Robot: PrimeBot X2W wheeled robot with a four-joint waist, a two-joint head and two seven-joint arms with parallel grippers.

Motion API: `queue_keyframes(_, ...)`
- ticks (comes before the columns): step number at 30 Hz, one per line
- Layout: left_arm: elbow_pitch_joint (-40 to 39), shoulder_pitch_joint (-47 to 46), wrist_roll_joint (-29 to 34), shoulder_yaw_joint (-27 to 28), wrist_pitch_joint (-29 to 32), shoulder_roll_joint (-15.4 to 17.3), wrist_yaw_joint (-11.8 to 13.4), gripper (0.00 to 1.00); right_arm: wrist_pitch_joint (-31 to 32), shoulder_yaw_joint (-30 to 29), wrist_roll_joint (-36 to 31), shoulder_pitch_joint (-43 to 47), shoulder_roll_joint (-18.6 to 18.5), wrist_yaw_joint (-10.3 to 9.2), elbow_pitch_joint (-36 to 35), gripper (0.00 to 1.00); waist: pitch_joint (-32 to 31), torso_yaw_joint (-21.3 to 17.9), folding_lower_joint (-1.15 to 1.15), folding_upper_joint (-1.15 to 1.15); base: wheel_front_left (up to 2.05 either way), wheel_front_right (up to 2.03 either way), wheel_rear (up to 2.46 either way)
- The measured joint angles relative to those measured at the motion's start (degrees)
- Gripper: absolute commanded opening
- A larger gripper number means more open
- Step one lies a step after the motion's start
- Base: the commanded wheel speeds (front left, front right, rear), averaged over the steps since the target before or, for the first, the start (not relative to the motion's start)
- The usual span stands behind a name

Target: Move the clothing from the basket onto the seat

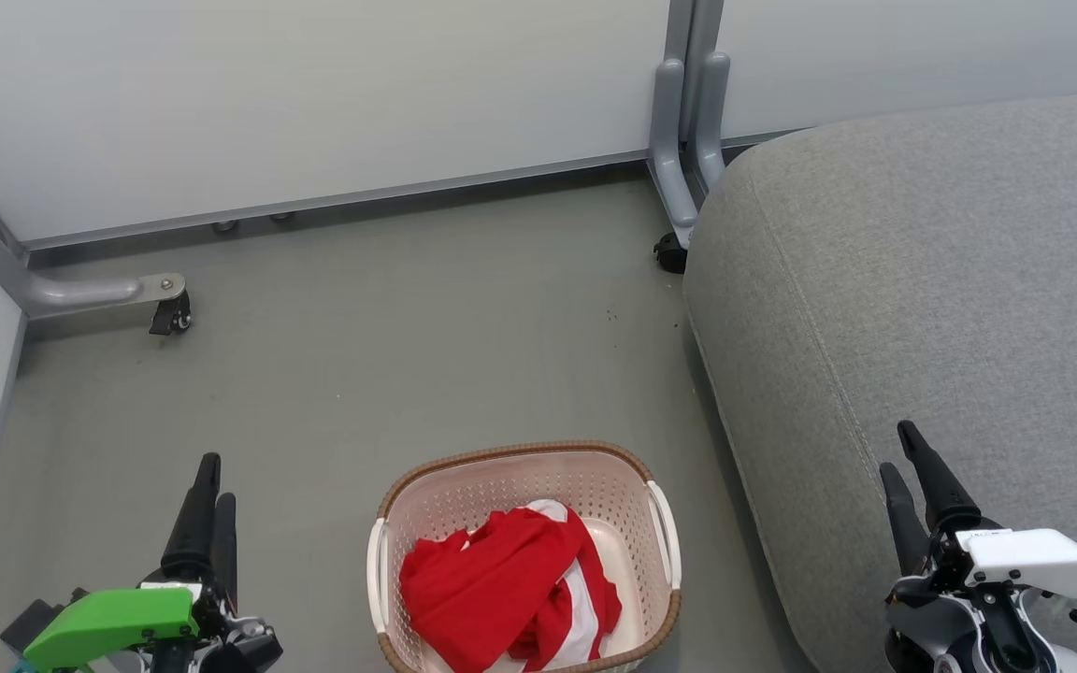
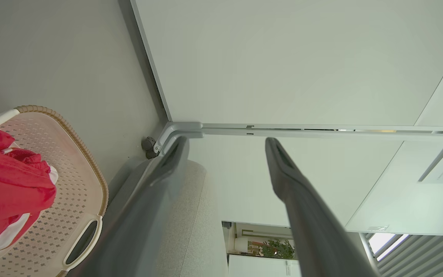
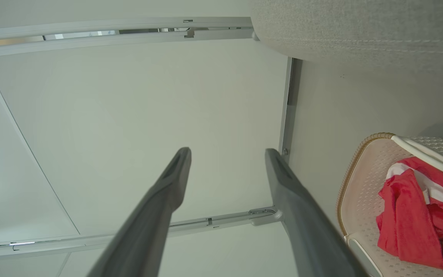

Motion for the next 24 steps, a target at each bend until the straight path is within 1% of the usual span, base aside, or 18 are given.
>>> queue_keyframes(3, -0.27, -0.02, 1.69, -1.3, -0.97, 0.08, 0.0, 1.0, -0.86, 0.58, -1.44, 0.2, -0.04, 0.0, -0.35, 1.0, 0.02, 0.0, 0.0, 0.0, 0.0, 0.0, 0.0)
queue_keyframes(6, -0.73, -0.03, 4.44, -1.79, -1.87, 0.09, 0.0, 1.0, -1.7, 0.4, -4.53, 0.3, -0.08, 0.0, -0.44, 1.0, 0.04, 0.0, 0.0, 0.0, 0.0, 0.0, 0.0)
queue_keyframes(10, -1.35, -0.09, 10.62, -3.14, -2.9, 0.1, 0.0, 1.0, -2.74, 0.13, -10.4, 0.35, -0.07, 0.0, -0.91, 1.0, 0.1, 0.01, 0.0, 0.0, 0.0, 0.0, 0.0)
queue_keyframes(17, -3.31, -0.08, 20.01, -3.52, -4.57, 0.08, 0.01, 1.0, -4.45, 0.66, -21.82, 0.52, -0.07, 0.0, -2.45, 1.0, 0.22, -0.07, 0.0, 0.0, 0.0, 0.0, 0.0)
queue_keyframes(24, -5.11, -0.03, 26.14, -4.64, -6.11, 0.08, 1.43, 1.0, -5.97, 2.22, -31.1, 0.79, -0.12, 0.0, -5.1, 1.0, 0.32, -0.04, 0.0, 0.0, 0.0, 0.0, 0.0)
